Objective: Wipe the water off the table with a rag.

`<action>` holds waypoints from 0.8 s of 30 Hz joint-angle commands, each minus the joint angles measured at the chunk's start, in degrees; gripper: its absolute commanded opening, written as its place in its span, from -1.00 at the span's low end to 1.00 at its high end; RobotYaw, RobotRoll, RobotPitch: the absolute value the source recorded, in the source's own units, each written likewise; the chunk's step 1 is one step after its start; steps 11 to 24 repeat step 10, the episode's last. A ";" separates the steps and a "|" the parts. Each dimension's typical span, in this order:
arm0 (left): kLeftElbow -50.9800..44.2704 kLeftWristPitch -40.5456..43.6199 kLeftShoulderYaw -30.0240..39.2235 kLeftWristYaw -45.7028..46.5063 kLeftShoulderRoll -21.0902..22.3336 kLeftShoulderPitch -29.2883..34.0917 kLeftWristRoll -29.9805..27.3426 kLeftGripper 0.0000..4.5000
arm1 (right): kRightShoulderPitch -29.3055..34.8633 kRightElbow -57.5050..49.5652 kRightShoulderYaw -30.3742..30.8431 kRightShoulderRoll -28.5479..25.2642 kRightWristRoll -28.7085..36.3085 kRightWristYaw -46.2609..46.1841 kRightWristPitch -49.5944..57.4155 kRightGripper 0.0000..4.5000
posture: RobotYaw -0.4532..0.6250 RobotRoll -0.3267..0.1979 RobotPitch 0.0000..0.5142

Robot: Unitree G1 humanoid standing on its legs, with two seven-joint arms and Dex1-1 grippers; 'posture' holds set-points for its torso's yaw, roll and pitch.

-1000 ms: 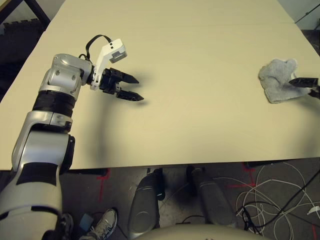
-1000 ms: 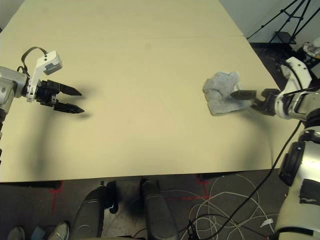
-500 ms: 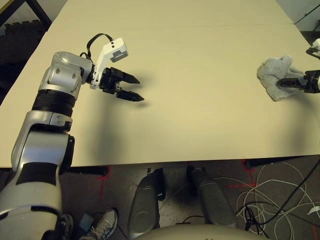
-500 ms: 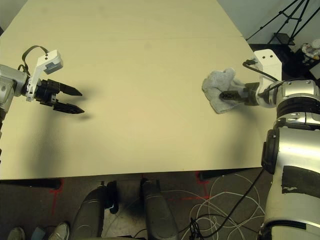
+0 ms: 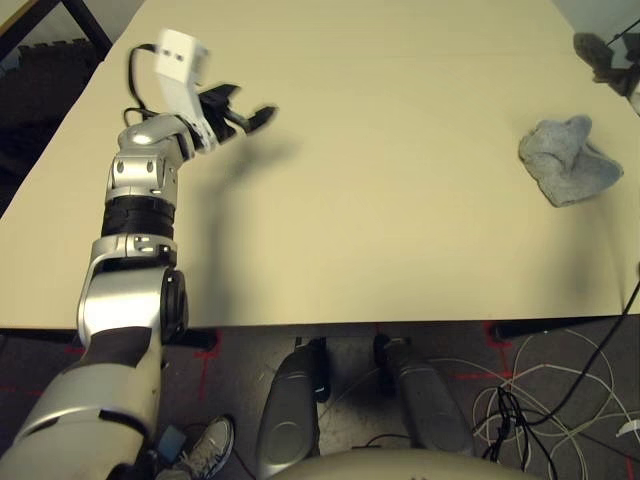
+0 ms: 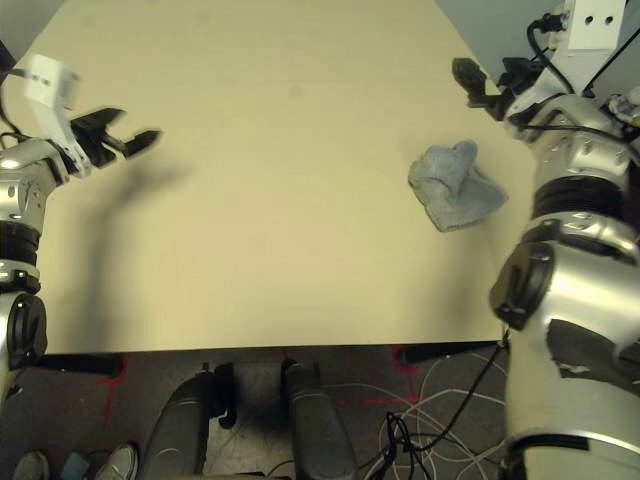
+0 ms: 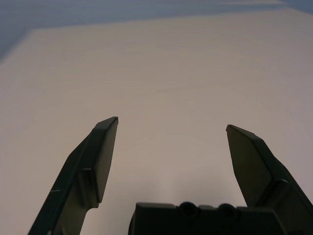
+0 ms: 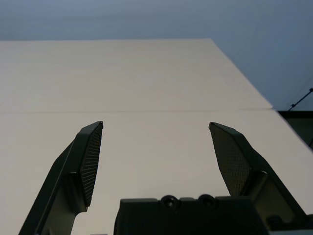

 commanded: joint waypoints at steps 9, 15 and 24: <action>12.78 -8.62 -0.08 10.31 -5.56 -0.29 0.82 1.00 | 4.97 7.22 1.44 -0.28 -4.58 -9.68 -9.71 0.99 | -0.38 0.25 -0.16; 12.89 -8.67 -0.16 10.35 -5.90 -0.37 0.84 1.00 | 5.72 7.36 1.30 -0.71 -4.63 -10.02 -9.78 0.99 | -0.39 0.25 -0.17; 12.89 -8.67 -0.16 10.35 -5.90 -0.37 0.84 1.00 | 5.72 7.36 1.30 -0.71 -4.63 -10.02 -9.78 0.99 | -0.39 0.25 -0.17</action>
